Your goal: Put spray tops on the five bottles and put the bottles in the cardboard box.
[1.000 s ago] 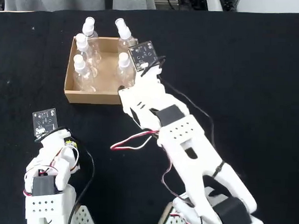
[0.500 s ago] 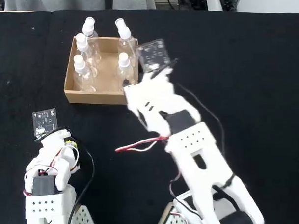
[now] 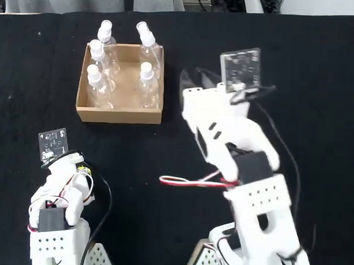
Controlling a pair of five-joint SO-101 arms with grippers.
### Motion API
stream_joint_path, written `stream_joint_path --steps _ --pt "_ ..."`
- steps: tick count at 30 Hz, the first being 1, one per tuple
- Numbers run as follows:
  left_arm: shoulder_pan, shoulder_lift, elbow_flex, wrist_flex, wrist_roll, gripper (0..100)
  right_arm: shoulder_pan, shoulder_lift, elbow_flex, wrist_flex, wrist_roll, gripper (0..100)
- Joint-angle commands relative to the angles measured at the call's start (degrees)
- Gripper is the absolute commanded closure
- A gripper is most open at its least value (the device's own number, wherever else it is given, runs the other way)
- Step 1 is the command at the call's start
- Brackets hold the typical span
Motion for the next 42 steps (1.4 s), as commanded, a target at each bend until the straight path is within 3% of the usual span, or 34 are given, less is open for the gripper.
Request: stream_joint_path --steps 1,13,42 --pt "0.31 -0.7 1.45 0.35 -0.44 97 3.6 -6.29 -0.22 0.44 0.88 95.0" --pt "0.31 -0.7 1.45 0.35 -0.44 97 9.85 -14.73 3.21 7.21 1.05 98.5" --pt "0.31 -0.7 1.45 0.35 -0.44 97 10.2 -52.35 37.58 7.56 7.21 98.2"
